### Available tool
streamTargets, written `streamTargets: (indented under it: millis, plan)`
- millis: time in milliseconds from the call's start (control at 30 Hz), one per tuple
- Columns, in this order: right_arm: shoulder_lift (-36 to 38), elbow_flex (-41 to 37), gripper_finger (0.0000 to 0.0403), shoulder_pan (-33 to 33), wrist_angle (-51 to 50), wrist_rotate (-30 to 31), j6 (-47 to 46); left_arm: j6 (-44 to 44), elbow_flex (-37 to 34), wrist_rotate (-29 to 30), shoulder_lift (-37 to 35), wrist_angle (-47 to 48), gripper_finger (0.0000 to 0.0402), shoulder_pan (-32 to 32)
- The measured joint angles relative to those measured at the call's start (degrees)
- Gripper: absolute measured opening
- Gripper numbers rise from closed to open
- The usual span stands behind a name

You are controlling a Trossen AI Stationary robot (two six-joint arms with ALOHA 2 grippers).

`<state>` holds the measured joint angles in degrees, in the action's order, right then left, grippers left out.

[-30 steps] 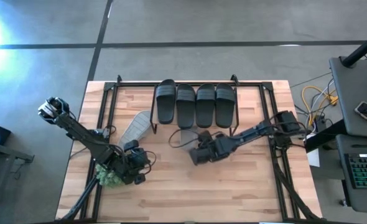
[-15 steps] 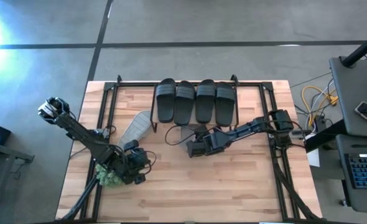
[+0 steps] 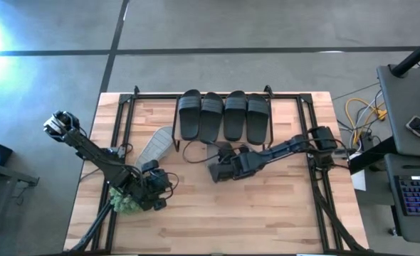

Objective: Pick and place slides into the shelf
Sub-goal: Put the right gray slipper under the shelf, then put the gray slipper under the shelf

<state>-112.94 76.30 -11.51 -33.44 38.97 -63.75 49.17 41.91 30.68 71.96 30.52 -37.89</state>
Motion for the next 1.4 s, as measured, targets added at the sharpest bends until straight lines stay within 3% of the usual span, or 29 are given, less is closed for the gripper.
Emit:
streamTargets:
  millis: [133,367,567,767,900,1067,1300,1400]
  plan:
    - [0.0,2.4,0.0009,-3.4,-2.3,-0.1,-2.3,0.0,-0.1,0.0,0.0,0.0,0.0,0.0]
    - [-1.7,3.2,0.0009,-7.8,5.4,-3.1,-2.3,-0.3,-0.1,1.6,0.0,0.0,0.0,0.0]
    - [-6.8,4.6,0.0009,-6.2,5.4,-5.9,-2.5,-0.3,-0.1,1.7,0.0,0.0,0.0,0.0]
    - [-10.8,9.3,0.0009,-3.2,2.0,-2.5,2.3,-0.2,-0.1,1.6,0.0,0.0,0.0,0.0]
    - [-11.1,11.4,0.0009,-1.4,-0.8,1.4,2.1,-0.1,-0.1,1.4,0.0,-0.1,0.0,0.0]
    - [-10.8,11.6,0.0009,-0.9,-1.0,1.8,2.7,-0.1,-0.1,1.4,0.0,0.0,0.0,0.0]
    - [-9.3,11.6,0.0009,-3.0,-1.5,-1.1,0.7,0.0,-0.1,0.9,0.0,0.0,0.0,0.0]
    - [-7.3,11.6,0.0009,-5.6,-2.0,-3.6,0.4,0.4,-0.1,-3.8,0.0,1.2,0.0,0.4]
